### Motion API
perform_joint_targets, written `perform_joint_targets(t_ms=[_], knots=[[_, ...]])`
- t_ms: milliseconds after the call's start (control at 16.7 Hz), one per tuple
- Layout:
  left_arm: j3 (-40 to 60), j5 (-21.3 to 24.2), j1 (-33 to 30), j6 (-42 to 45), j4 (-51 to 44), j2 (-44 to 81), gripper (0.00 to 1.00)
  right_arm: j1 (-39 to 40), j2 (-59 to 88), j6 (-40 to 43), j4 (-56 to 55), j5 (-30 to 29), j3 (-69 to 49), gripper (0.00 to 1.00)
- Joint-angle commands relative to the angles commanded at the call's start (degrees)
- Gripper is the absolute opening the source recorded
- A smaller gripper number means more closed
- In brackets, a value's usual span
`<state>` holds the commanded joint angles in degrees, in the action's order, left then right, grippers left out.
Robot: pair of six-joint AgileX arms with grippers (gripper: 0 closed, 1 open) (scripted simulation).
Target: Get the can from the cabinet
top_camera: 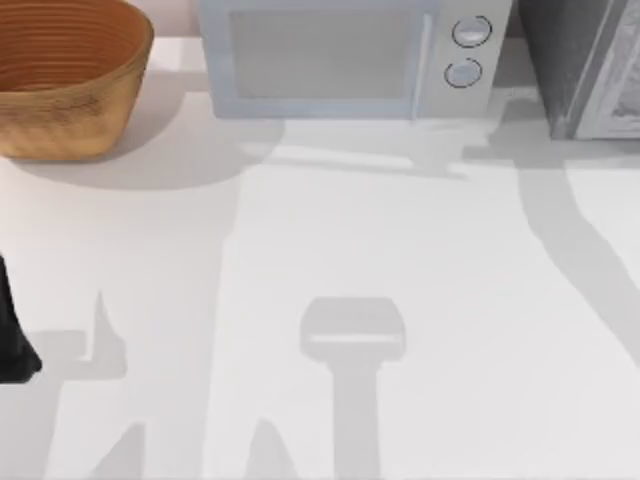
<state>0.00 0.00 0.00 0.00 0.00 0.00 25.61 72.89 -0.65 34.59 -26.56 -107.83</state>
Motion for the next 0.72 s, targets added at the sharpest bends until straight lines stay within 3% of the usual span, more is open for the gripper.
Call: perform_joint_targets(t_ms=[420, 720], knots=[[0.0, 0.0, 0.0, 0.0, 0.0, 0.0, 1.0, 0.1, -1.0, -0.1, 0.2, -0.2, 0.6, 0.0], [0.0, 0.0, 0.0, 0.0, 0.0, 0.0, 1.0, -3.0, -9.5, 0.1, -4.0, 3.0, 12.7, 0.0]])
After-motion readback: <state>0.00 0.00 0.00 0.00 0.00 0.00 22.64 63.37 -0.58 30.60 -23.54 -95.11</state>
